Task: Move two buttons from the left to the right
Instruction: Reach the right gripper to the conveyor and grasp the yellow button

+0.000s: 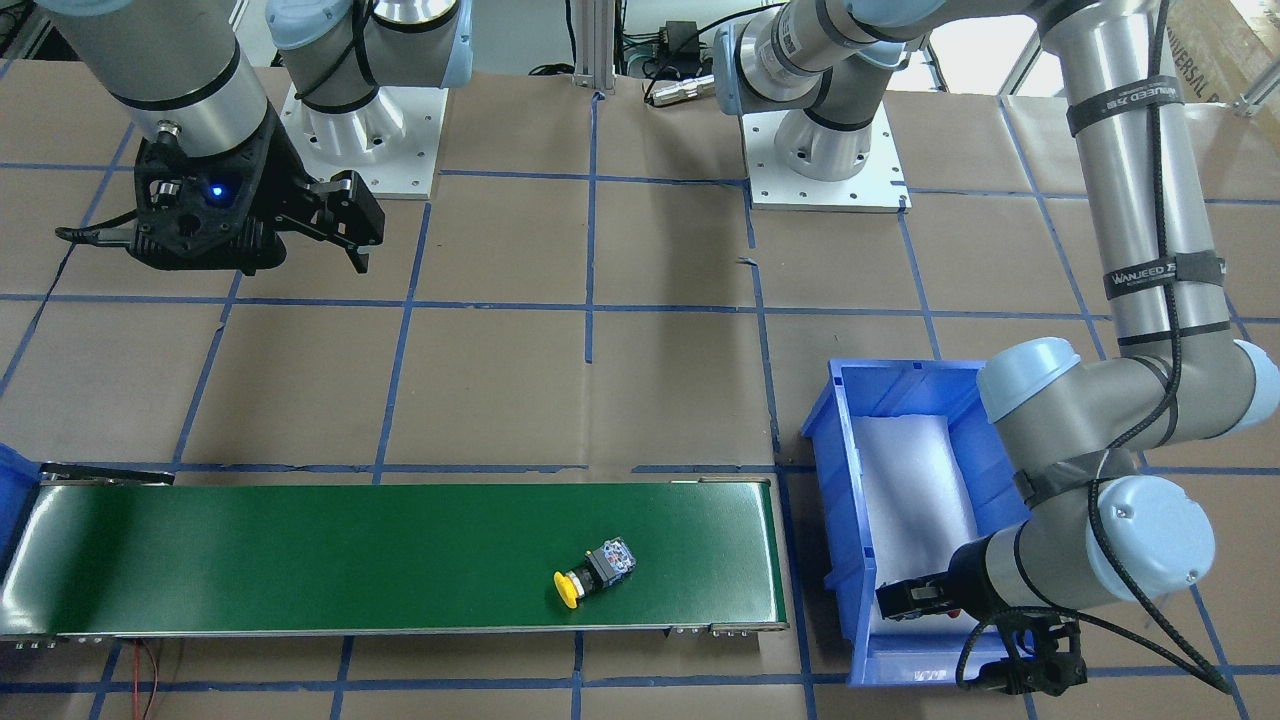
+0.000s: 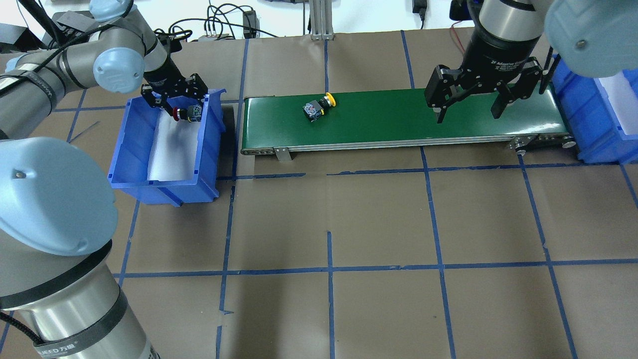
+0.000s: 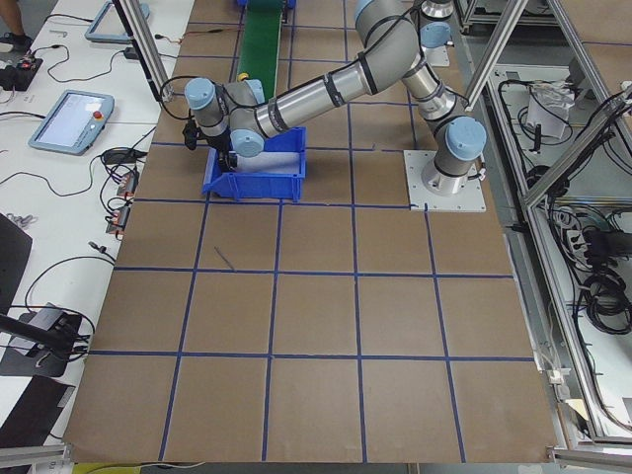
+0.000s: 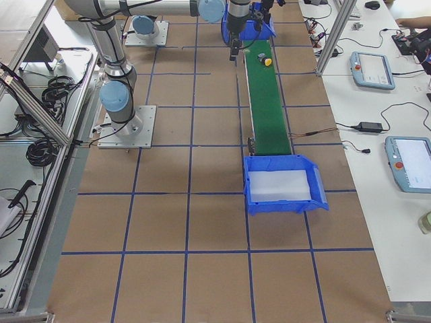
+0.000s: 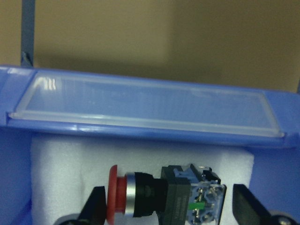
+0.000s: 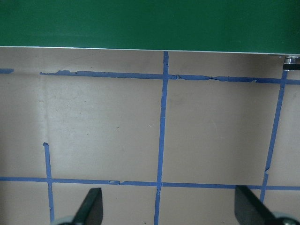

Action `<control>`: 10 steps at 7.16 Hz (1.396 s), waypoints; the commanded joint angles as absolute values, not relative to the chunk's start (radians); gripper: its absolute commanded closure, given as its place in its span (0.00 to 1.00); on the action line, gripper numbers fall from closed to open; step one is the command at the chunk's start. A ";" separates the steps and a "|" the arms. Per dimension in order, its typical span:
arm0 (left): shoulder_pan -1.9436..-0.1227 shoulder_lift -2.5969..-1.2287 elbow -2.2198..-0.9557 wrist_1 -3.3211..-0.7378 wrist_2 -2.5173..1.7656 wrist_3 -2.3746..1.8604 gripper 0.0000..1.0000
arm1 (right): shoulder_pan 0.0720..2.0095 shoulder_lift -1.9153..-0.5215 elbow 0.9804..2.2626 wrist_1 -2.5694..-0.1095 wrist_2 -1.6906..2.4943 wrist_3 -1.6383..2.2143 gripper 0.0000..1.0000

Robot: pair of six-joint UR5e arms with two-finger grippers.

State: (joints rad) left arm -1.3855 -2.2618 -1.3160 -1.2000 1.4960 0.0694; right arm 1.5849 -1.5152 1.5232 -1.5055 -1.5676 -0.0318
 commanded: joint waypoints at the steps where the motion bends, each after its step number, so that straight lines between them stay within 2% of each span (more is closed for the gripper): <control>1: -1.390 -2.260 -1.327 -1.200 1.497 0.081 0.06 | 1.586 -1.509 1.523 -1.553 -1.556 -0.002 0.01; 2: -1.390 -2.258 -1.328 -1.200 1.497 0.081 0.07 | 1.586 -1.509 1.523 -1.566 -1.548 0.015 0.05; 3: -1.390 -2.260 -1.328 -1.200 1.497 0.081 0.12 | 1.592 -1.500 1.525 -1.607 -1.528 0.026 0.05; 5: -1.384 -2.257 -1.319 -1.198 1.497 0.081 0.33 | 1.592 -1.471 1.539 -1.681 -1.516 0.211 0.04; 6: -1.379 -2.256 -1.316 -1.197 1.497 0.081 0.48 | 1.592 -1.460 1.537 -1.680 -1.528 0.289 0.04; 8: -1.373 -2.250 -1.307 -1.197 1.499 0.083 0.50 | 1.601 -1.431 1.537 -1.677 -1.514 0.540 0.05; 10: -1.368 -2.252 -1.304 -1.192 1.534 0.086 0.50 | 1.618 -1.385 1.535 -1.718 -1.511 0.618 0.05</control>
